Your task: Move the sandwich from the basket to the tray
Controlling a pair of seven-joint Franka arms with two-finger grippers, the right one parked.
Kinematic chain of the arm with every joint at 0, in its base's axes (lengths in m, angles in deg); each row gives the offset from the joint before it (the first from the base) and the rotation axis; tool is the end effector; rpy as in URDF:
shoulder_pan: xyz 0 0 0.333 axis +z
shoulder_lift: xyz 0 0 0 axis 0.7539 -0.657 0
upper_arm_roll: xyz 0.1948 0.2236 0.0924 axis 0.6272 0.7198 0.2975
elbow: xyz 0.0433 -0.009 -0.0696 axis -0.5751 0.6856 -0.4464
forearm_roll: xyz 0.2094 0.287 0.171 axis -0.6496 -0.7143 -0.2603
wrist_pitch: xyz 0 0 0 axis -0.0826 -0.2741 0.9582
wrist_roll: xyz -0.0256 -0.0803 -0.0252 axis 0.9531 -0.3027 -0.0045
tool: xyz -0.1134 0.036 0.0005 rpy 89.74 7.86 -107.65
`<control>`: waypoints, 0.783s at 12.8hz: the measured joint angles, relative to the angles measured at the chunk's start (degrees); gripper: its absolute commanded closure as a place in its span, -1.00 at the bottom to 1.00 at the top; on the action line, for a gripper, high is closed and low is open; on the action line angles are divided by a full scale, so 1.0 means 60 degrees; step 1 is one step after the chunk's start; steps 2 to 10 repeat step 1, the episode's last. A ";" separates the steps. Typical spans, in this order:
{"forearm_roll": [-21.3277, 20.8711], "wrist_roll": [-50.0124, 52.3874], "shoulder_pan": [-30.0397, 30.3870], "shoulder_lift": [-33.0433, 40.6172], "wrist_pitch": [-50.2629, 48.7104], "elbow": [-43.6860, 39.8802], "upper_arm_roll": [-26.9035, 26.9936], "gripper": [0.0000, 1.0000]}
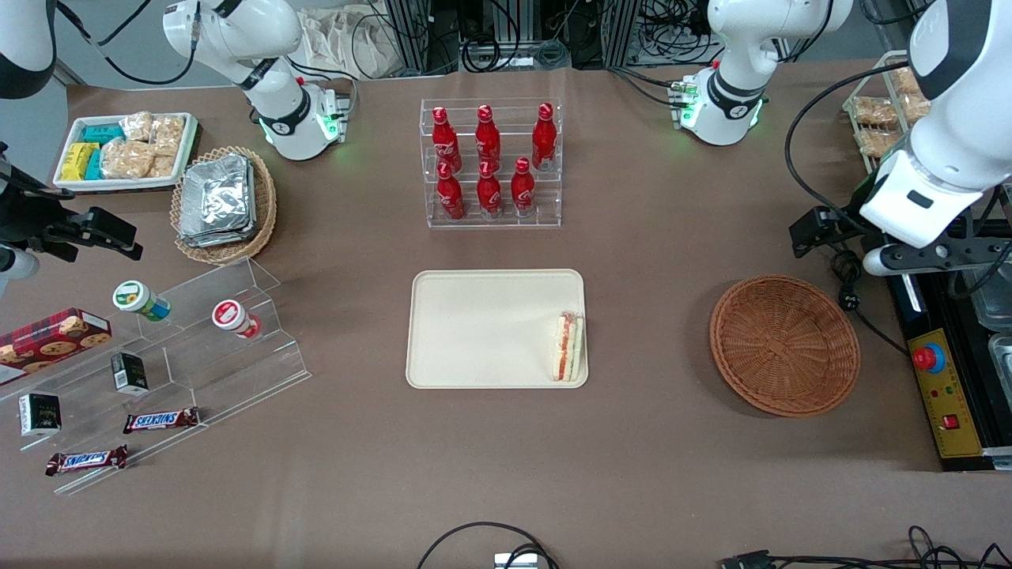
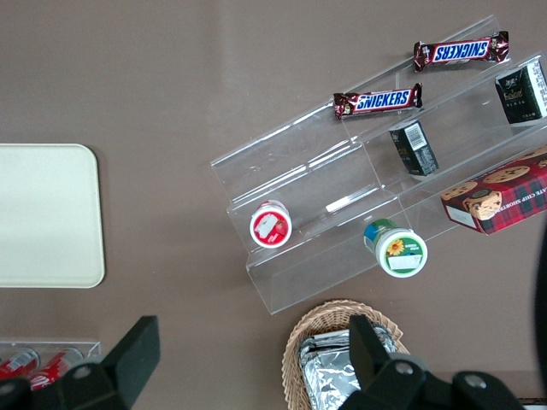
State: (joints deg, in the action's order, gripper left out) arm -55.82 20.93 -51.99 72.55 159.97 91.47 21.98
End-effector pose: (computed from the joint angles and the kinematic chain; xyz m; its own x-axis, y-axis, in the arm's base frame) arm 0.5541 -0.0863 0.5783 0.9985 0.0553 -0.0063 0.0552 -0.9984 -0.0088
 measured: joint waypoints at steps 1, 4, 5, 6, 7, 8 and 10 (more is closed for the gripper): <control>0.0000 -0.0019 0.0000 0.0029 -0.0024 0.0002 0.0000 -1.00; 0.0000 -0.0019 0.0000 0.0029 -0.0024 0.0002 0.0000 -1.00; 0.0000 -0.0019 0.0000 0.0029 -0.0024 0.0002 0.0000 -1.00; 0.0000 -0.0019 0.0000 0.0029 -0.0024 0.0002 0.0000 -1.00; 0.0000 -0.0019 0.0000 0.0029 -0.0024 0.0002 0.0000 -1.00; 0.0000 -0.0019 0.0000 0.0029 -0.0024 0.0002 0.0000 -1.00; 0.0000 -0.0019 0.0000 0.0029 -0.0024 0.0002 0.0000 -1.00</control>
